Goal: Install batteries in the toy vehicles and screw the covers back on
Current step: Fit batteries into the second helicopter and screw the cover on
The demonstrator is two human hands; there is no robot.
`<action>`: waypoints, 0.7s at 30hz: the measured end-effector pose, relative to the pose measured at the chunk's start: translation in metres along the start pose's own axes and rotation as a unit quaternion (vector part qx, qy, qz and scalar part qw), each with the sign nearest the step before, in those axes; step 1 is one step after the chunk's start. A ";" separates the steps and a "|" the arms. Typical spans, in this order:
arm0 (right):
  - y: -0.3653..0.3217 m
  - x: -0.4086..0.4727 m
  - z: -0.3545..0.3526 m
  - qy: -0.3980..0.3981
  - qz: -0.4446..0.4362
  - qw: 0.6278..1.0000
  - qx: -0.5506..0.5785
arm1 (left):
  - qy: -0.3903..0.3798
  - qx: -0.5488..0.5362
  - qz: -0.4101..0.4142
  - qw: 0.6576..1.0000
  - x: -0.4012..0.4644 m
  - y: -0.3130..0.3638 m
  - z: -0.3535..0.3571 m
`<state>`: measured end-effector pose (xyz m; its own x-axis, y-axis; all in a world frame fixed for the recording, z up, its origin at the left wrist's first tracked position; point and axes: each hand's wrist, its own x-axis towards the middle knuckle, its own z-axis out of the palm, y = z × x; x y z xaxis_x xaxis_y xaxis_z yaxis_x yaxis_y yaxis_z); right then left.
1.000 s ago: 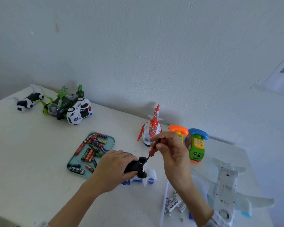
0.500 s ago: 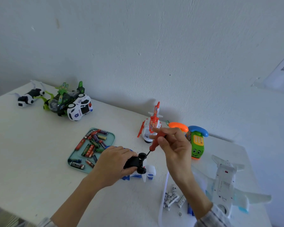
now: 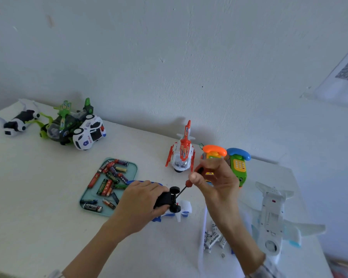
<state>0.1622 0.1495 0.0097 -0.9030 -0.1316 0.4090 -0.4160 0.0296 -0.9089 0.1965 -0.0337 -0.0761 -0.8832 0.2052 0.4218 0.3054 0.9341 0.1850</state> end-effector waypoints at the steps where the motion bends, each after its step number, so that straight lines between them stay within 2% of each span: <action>1: 0.000 -0.001 0.001 0.015 0.004 1.000 0.012 | -0.004 -0.002 -0.001 1.000 0.000 0.000 0.000; 5: 0.001 -0.003 -0.001 0.059 0.026 0.998 0.025 | -0.013 -0.014 -0.004 1.000 -0.001 -0.001 0.001; 8: 0.003 -0.002 -0.005 0.047 0.038 0.997 0.042 | -0.004 -0.012 0.005 1.000 -0.002 0.000 0.001; 11: 0.002 -0.002 -0.002 0.047 0.027 0.998 -0.025 | 0.013 -0.006 0.017 1.000 -0.003 0.001 0.001; 14: -0.002 -0.003 0.007 0.034 0.018 0.999 0.017 | 0.024 -0.008 0.022 0.999 -0.005 0.002 0.001; 21: -0.009 -0.004 0.021 0.068 0.040 0.997 0.007 | 0.006 0.004 0.015 1.000 -0.005 0.003 0.000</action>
<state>0.1719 0.1289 0.0147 -0.9395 0.0072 0.3424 -0.3422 0.0207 -0.9394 0.2020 -0.0321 -0.0778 -0.8694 0.2288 0.4379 0.3281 0.9300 0.1655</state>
